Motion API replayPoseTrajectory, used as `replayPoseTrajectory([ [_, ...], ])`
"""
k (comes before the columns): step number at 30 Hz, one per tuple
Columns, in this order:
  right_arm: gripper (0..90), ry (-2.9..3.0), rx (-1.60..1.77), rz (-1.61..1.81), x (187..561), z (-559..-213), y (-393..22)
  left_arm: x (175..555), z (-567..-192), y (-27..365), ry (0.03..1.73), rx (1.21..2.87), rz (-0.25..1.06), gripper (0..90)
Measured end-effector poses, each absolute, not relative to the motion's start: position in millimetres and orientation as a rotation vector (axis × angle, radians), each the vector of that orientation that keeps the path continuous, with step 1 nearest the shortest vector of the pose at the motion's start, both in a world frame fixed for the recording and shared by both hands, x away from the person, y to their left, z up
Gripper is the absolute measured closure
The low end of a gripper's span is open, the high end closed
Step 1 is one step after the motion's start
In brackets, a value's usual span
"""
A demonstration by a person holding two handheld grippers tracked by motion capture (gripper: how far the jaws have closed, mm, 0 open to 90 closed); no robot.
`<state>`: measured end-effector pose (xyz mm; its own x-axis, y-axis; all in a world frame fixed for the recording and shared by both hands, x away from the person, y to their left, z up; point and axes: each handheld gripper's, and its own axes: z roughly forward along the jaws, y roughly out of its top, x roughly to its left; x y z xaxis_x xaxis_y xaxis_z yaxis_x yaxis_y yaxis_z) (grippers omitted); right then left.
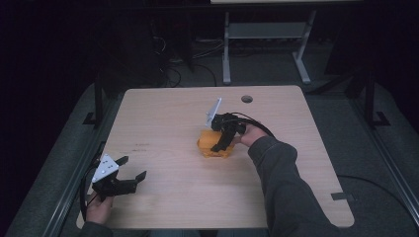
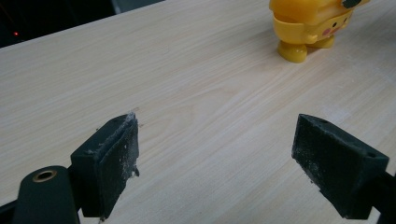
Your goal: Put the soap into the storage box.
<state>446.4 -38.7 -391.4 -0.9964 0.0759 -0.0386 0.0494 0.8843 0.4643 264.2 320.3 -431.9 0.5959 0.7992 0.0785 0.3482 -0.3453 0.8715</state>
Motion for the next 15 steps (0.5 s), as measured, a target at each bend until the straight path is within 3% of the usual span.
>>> replayPoseTrajectory([
  [15,20.1,2.999,0.132,0.732,446.8,-391.2,-37.7,264.4,-432.5,318.8,0.914,1.934,0.634,14.2],
])
